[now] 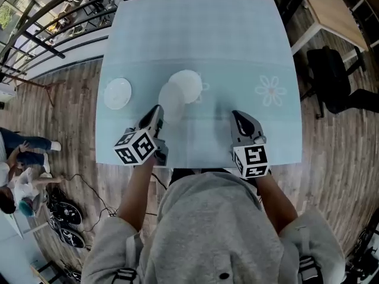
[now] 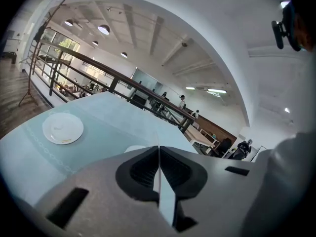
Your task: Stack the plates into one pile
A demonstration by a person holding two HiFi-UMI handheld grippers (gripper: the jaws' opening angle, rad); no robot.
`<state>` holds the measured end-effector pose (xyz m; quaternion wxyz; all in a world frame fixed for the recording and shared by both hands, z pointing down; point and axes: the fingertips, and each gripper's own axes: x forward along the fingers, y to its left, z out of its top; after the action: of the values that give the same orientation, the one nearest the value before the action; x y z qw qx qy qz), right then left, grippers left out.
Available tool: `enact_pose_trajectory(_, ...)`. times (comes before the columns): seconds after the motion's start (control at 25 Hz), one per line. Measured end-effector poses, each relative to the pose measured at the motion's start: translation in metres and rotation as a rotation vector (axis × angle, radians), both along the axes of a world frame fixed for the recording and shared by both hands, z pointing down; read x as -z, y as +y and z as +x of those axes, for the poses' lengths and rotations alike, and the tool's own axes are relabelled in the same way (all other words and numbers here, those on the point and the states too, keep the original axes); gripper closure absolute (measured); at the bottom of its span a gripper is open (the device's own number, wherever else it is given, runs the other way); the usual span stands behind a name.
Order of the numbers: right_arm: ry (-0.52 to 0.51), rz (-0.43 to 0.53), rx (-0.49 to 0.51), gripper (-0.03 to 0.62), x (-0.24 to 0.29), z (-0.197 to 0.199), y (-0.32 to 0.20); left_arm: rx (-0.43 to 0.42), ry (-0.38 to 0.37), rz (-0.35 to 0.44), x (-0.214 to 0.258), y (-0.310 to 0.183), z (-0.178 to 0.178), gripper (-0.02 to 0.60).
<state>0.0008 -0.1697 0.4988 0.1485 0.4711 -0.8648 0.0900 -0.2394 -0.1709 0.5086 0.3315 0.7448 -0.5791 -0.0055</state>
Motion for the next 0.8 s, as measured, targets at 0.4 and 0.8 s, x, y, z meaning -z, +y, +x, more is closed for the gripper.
enact_pose_trajectory(0.4,0.036,0.023,-0.163,0.568,0.011,0.078,-0.010,-0.066,0.063,0.027,-0.009,-0.056,0.044,0.554)
enact_pose_trajectory(0.8,0.066,0.018,-0.245,0.568,0.006,0.113,0.001,-0.051,0.125,0.003,-0.029,-0.084,0.056,0.554)
